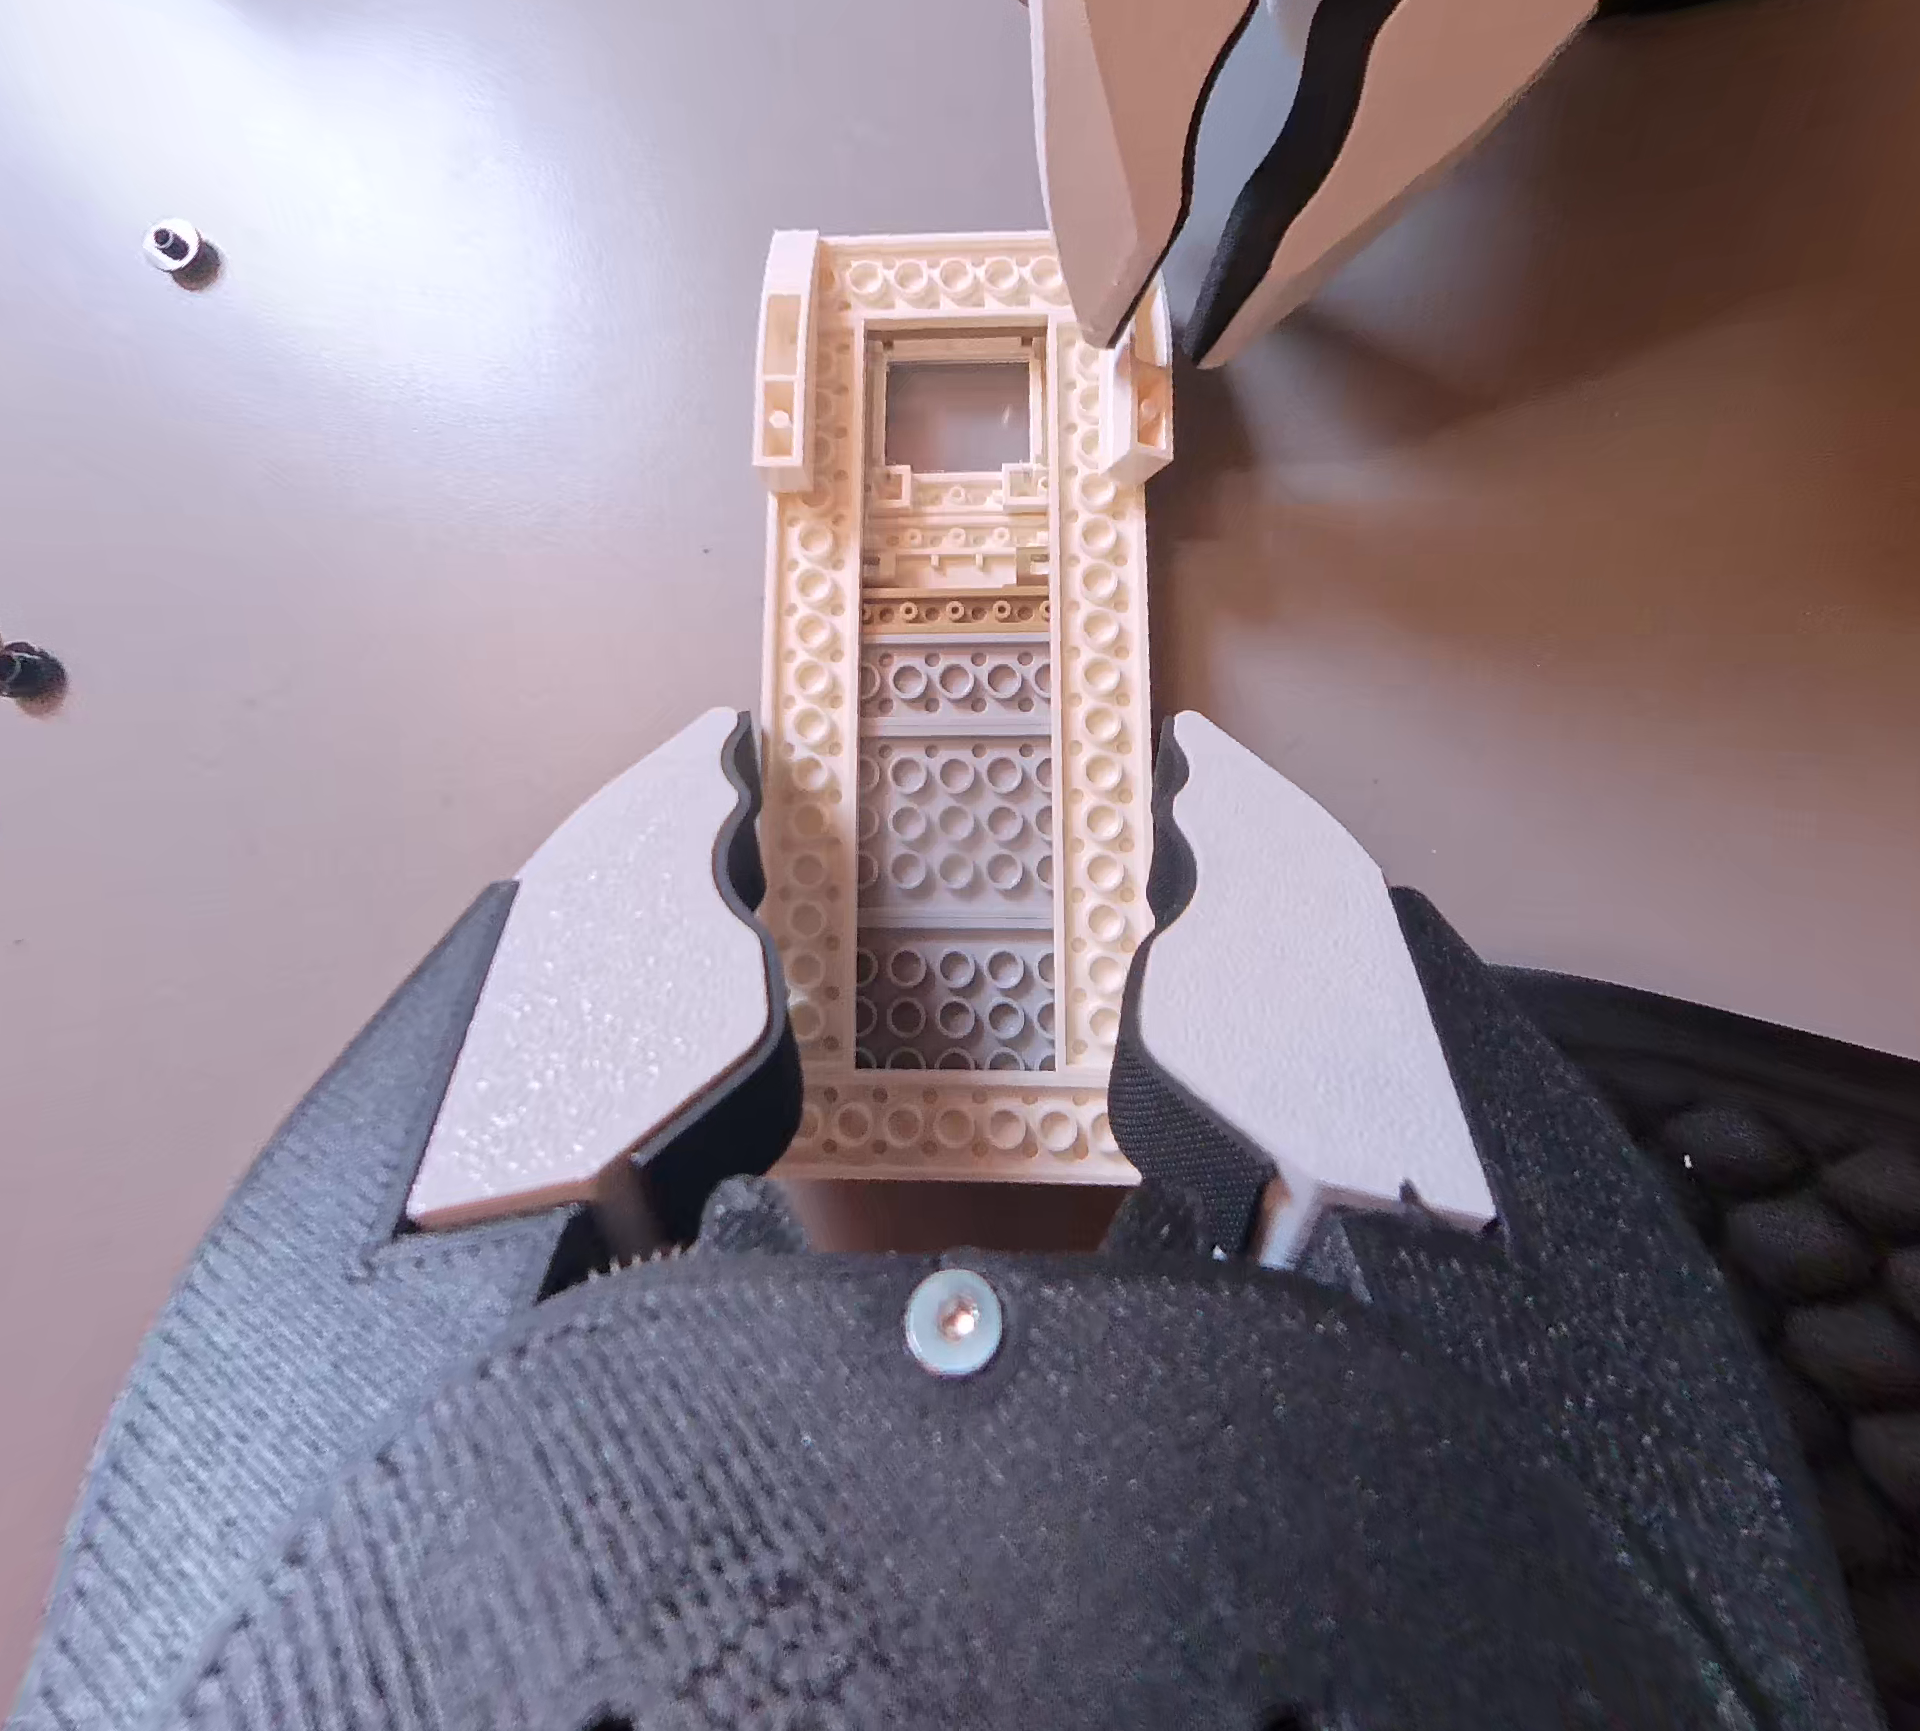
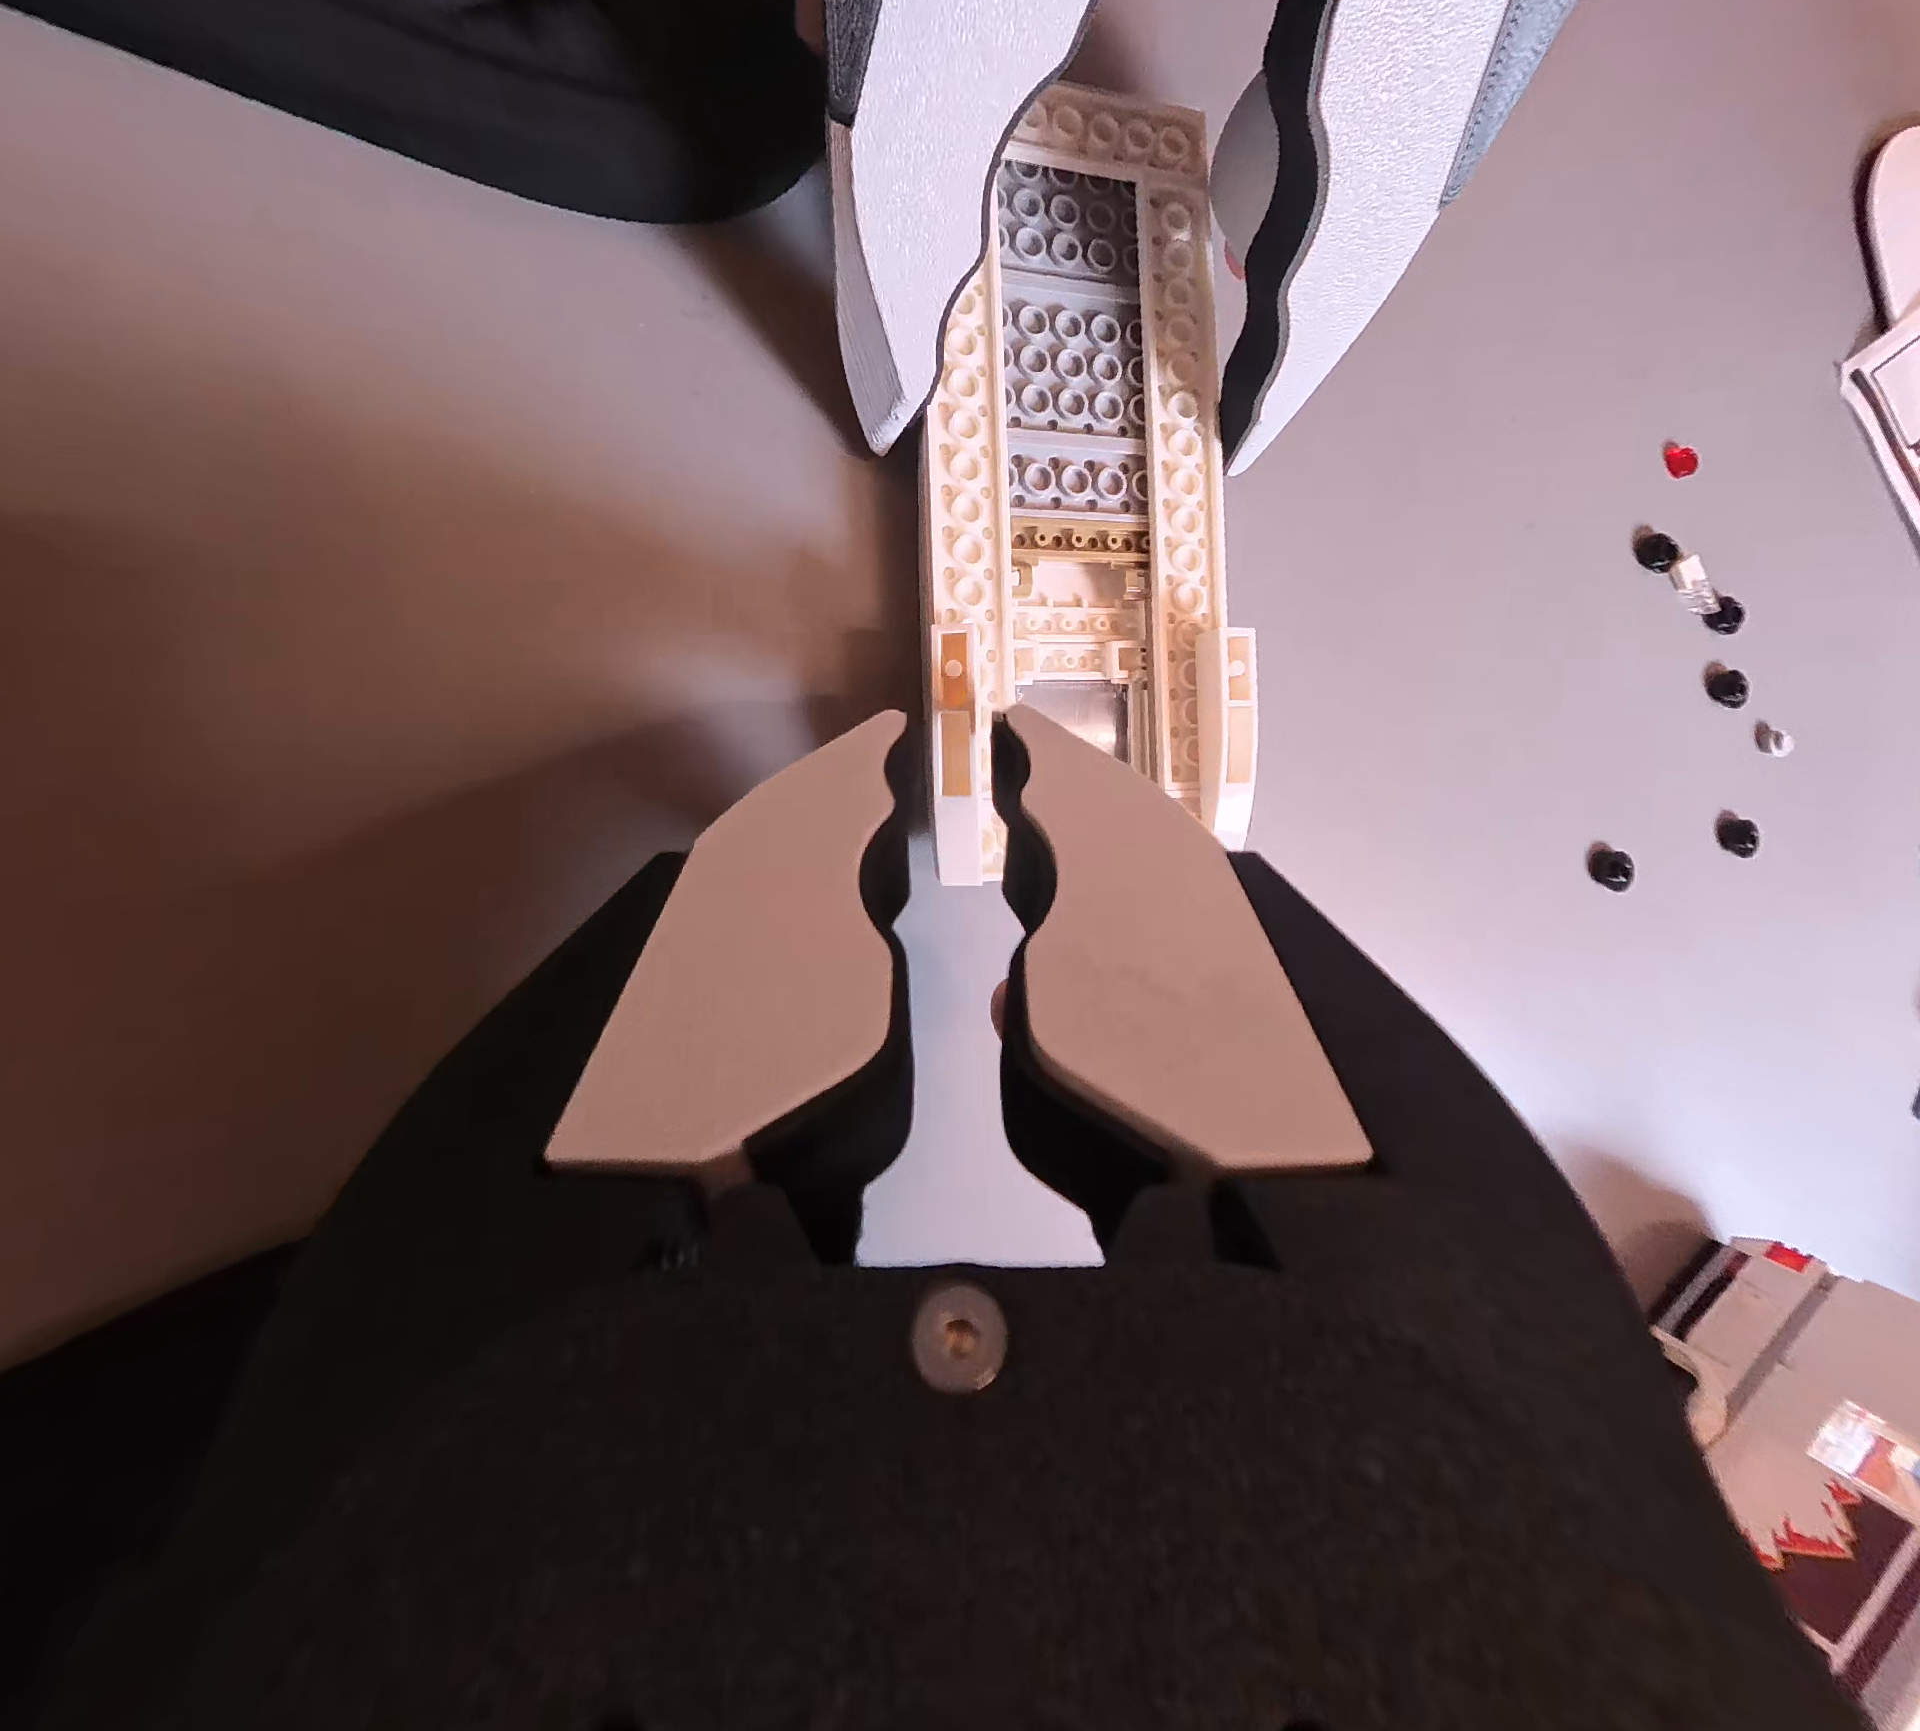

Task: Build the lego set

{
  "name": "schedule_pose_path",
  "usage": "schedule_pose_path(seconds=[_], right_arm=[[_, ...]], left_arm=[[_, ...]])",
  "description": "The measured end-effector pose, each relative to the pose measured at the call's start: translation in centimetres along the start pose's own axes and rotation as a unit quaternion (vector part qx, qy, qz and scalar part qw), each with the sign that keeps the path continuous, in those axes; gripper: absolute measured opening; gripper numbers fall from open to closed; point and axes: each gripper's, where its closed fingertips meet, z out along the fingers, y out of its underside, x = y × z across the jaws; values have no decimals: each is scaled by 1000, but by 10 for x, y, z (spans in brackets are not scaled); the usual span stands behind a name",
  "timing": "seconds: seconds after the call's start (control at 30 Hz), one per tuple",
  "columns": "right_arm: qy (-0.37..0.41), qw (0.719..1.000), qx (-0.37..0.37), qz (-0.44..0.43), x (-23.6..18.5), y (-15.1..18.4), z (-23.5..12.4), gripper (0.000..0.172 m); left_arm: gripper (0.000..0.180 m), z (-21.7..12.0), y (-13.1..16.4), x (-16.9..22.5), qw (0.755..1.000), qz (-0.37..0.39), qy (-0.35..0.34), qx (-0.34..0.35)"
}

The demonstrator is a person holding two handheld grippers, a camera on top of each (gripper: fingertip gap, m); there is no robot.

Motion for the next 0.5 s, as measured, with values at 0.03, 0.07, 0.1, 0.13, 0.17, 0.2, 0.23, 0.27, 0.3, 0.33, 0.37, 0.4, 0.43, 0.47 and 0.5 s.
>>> schedule_pose_path(seconds=[0.03,0.07,0.1,0.13,0.17,0.2,0.23,0.27,0.3,0.33,0.37,0.4,0.43,0.47,0.5], right_arm=[[1,1000,-1,-1,0,0,0,9],[2,1000,-2,-1,0,0,0,7],[2,1000,-4,2,1,0,0,7],[-2,1000,-5,11,2,0,0,7],[-11,1000,-6,29,2,0,-1,7],[-25,998,-7,56,3,0,-1,7],[-42,996,-8,83,3,0,-1,7],[-61,993,-9,103,2,1,-1,7],[-79,990,-13,114,2,1,-1,7],[-95,988,-18,119,1,1,-1,6],[-112,986,-26,121,0,1,0,6],[-126,984,-34,123,-1,2,0,6],[-138,982,-44,123,-1,2,1,6],[-148,979,-53,126,-1,2,1,6],[-157,977,-62,131,-2,2,1,6]], left_arm=[[73,0,0,0,1000,0,0,0],[73,0,0,0,1000,0,-1,0],[73,0,0,0,1000,1,-1,-1],[73,0,0,0,1000,0,-1,-1],[73,0,0,0,1000,0,-1,-1],[73,0,0,0,1000,0,-1,-2],[73,0,0,0,1000,0,-1,-3],[73,0,0,0,1000,0,-1,-4],[73,0,0,0,1000,0,-1,-5],[73,0,0,0,1000,0,-2,-6],[73,0,0,0,1000,1,-3,-7],[73,0,0,0,1000,3,-5,-9],[73,0,0,0,1000,5,-7,-9],[73,0,0,0,1000,5,-7,-9],[72,0,0,0,1000,5,-7,-9]])
